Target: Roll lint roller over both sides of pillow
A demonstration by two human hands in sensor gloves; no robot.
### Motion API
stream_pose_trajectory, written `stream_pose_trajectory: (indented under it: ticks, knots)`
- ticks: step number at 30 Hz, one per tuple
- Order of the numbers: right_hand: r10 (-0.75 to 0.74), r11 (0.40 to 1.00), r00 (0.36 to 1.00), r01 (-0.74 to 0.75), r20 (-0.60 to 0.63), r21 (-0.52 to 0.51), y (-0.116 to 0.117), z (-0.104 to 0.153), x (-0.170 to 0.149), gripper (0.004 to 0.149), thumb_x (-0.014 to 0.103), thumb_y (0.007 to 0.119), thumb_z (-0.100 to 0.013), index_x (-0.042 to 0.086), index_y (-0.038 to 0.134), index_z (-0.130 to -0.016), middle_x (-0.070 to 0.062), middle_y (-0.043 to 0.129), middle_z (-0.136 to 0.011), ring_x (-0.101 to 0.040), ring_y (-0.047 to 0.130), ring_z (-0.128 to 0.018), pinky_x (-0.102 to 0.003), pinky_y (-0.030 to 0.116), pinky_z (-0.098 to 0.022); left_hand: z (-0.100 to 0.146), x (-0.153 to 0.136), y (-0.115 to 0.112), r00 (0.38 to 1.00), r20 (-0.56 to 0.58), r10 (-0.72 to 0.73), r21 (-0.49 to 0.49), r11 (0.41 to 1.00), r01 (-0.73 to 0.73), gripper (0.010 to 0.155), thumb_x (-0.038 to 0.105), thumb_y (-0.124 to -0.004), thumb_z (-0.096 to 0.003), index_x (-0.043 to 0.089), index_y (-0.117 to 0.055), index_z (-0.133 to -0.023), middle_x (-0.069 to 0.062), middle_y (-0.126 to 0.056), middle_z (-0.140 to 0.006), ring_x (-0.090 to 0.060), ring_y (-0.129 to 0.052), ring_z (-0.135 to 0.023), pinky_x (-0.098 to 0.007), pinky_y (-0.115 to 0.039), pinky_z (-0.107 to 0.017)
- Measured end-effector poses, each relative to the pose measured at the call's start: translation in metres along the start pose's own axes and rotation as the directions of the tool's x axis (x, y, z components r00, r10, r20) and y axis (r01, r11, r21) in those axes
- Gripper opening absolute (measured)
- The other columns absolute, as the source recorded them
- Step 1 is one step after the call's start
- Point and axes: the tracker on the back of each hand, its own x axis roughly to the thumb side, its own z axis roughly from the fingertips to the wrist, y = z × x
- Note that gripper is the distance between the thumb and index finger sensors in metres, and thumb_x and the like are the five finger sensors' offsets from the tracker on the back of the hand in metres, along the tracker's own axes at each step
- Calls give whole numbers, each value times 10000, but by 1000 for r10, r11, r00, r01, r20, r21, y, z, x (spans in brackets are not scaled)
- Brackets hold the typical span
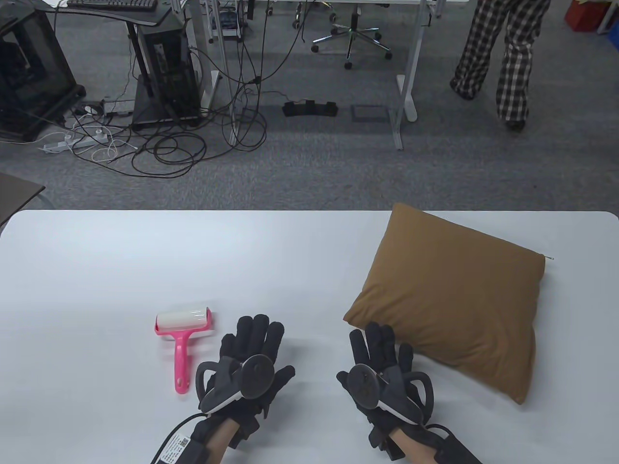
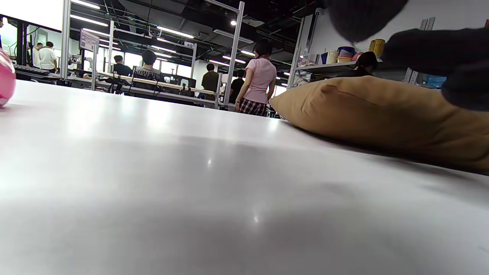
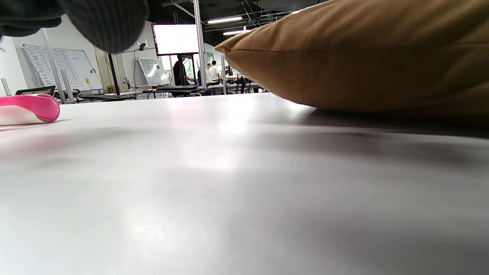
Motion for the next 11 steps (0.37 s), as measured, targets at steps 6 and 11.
stream_pose_trajectory:
  ticks: [6,11]
  knots:
    - [-11,1000,1000,11,5,11,1,0,1,789,558,566,-587,154,164,-1133,-244,45,-1163,-512,121,-1017,-754,303,-625,0,-5,0,999,-19,32,3,999,-32,866,641,-642,-479,249,-210,-1119,-63,-161,-1183,-401,-170,-1098,-674,-283,-715]
    - [-22,1000,1000,21,9,7,2,0,2,783,555,566,-589,151,174,-1133,-245,52,-1164,-511,128,-1019,-752,307,-627,1,-6,0,998,-27,48,3,999,-48,865,635,-647,-479,239,-220,-1119,-73,-175,-1182,-410,-184,-1093,-676,-289,-710]
